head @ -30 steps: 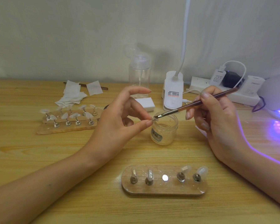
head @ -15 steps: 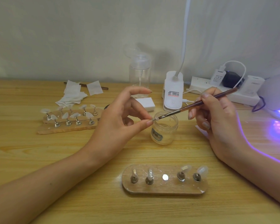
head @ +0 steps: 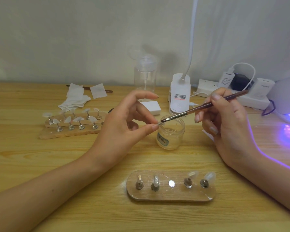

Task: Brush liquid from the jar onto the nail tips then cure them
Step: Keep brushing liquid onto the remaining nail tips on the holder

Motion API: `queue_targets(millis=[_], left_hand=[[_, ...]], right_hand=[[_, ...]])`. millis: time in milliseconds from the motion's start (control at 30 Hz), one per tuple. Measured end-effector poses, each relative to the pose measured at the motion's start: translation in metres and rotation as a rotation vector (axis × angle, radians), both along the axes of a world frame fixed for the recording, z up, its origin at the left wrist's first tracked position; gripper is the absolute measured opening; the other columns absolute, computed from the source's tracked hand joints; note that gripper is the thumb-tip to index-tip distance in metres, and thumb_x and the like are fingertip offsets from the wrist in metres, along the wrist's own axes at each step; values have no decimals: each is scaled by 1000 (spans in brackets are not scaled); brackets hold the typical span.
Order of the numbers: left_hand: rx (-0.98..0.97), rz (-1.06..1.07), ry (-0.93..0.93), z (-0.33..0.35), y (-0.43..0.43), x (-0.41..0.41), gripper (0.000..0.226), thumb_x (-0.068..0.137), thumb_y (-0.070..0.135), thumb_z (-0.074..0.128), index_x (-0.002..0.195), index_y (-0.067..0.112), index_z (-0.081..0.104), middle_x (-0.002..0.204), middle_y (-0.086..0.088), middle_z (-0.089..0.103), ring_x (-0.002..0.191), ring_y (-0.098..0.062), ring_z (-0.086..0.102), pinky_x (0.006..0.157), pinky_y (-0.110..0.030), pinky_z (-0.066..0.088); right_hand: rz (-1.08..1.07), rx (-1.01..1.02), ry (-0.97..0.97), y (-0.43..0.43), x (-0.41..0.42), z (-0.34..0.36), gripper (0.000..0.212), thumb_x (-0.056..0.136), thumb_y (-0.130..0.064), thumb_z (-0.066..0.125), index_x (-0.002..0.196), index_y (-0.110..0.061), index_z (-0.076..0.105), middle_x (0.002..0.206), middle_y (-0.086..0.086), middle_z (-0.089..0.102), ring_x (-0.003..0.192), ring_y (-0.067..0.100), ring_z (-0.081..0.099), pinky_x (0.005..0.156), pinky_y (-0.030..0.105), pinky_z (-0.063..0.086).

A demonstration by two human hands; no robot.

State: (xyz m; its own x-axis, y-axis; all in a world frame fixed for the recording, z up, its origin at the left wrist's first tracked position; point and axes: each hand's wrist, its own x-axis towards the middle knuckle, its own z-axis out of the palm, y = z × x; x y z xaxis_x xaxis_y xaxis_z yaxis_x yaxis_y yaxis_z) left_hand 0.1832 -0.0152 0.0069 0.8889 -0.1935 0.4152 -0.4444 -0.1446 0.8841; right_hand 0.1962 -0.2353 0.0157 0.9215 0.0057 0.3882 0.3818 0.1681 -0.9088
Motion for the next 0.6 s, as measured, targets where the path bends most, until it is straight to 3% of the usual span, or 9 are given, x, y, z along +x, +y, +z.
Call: queue_targets(millis=[167, 367, 600], left_hand=[[6, -1, -1, 0, 0, -1, 50, 84, 3, 76, 125, 27, 58, 84, 2, 69, 86, -13, 69, 63, -48, 48], [3, -5, 2, 0, 0, -1, 50, 84, 2, 76, 124, 26, 58, 84, 2, 69, 84, -11, 68, 61, -42, 47], [3, -7, 1, -1, 0, -1, 49, 84, 2, 76, 123, 26, 59, 84, 3, 70, 84, -10, 68, 59, -36, 46]], right_hand=[[-71, -19, 75, -1, 3, -2, 29, 104, -15, 41, 77, -20, 49, 60, 7, 62, 39, 11, 27, 39, 23, 18], [7, -5, -13, 0, 1, -1, 20, 99, -20, 42, 79, -19, 47, 61, 5, 63, 38, 10, 29, 41, 23, 21], [-42, 19, 3, 0, 1, -1, 28, 103, -16, 39, 77, -21, 47, 60, 6, 62, 38, 11, 27, 43, 27, 18]])
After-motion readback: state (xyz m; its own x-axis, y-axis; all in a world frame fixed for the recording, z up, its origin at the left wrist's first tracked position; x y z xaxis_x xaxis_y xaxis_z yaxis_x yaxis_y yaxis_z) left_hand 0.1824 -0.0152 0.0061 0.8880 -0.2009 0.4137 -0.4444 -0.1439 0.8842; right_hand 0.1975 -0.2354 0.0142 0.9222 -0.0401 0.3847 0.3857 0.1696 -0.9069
